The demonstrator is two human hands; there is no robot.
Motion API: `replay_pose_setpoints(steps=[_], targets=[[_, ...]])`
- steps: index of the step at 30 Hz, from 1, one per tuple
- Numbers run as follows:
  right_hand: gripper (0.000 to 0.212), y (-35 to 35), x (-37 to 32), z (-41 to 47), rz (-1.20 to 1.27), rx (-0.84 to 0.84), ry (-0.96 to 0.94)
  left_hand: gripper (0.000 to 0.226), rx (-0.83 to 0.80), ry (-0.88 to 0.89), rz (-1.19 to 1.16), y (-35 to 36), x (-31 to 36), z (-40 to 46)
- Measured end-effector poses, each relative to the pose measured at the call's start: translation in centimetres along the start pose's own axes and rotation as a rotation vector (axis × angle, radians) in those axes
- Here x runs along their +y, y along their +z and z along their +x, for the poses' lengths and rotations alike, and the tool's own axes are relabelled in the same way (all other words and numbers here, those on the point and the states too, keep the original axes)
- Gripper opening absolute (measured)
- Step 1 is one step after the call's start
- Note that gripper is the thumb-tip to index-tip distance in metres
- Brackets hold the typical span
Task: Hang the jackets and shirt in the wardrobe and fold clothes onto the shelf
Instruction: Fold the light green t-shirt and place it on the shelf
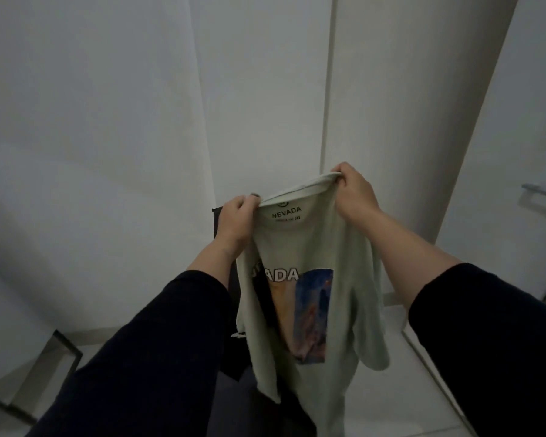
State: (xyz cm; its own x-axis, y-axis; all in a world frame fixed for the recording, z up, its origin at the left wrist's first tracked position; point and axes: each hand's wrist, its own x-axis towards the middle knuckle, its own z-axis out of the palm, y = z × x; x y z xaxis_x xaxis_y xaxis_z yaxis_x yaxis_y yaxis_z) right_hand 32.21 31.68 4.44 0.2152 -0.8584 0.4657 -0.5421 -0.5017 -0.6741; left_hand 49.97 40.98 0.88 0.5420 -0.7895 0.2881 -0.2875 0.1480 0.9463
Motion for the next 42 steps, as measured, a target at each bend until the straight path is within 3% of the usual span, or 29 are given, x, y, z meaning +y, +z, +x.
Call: replay_pose_setpoints(steps=[5,6,10,16,21,23,26,28,32,37,39,42], targets=[[0.024,-0.8,0.7,0.1,-0.056,0.020,0.067,0.078,-0.183,-0.206,0.061,-1.7,-1.3,0.1],[0.023,-1.0,0.9,0.1,-0.063,0.030,0.080,0.080,-0.231,-0.209,0.105,-2.1,-1.4,0.3],[0.018,-1.6,1.6,-0.2,-0.090,0.038,0.108,0.015,-0.359,-0.153,0.262,-3.3,-0.6,0.9],[0.019,-2.2,2.1,-0.7,-0.129,0.074,0.116,0.022,-0.458,-0.200,0.573,-4.5,0.5,1.1],[0.021,-2.5,2.7,-0.7,-0.150,0.054,0.109,0.021,-0.349,-0.138,0.782,-5.3,0.8,1.0],[0.021,-2.6,2.8,-0.6,-0.162,0.036,0.088,0.019,-0.296,-0.158,0.725,-5.2,1.1,0.9],[0.027,-2.9,3.0,-0.3,-0.209,0.023,0.045,0.033,-0.235,-0.251,0.459,-5.0,1.2,1.0],[0.030,-3.1,3.3,-0.1,-0.251,0.028,0.028,0.030,-0.201,-0.203,0.434,-4.9,1.1,1.2],[0.032,-3.3,3.7,0.2,-0.317,0.037,0.028,0.003,-0.075,-0.001,0.502,-4.6,1.1,1.3],[0.027,-3.4,3.6,1.2,-0.355,0.091,0.005,0.026,0.010,0.041,0.399,-3.8,1.7,2.0],[0.027,-3.5,3.6,1.5,-0.406,0.115,-0.017,0.033,0.006,0.040,0.265,-3.6,2.3,2.1],[0.029,-3.7,3.7,1.8,-0.509,0.168,0.026,0.023,-0.078,-0.007,0.052,-3.1,3.6,2.1]])
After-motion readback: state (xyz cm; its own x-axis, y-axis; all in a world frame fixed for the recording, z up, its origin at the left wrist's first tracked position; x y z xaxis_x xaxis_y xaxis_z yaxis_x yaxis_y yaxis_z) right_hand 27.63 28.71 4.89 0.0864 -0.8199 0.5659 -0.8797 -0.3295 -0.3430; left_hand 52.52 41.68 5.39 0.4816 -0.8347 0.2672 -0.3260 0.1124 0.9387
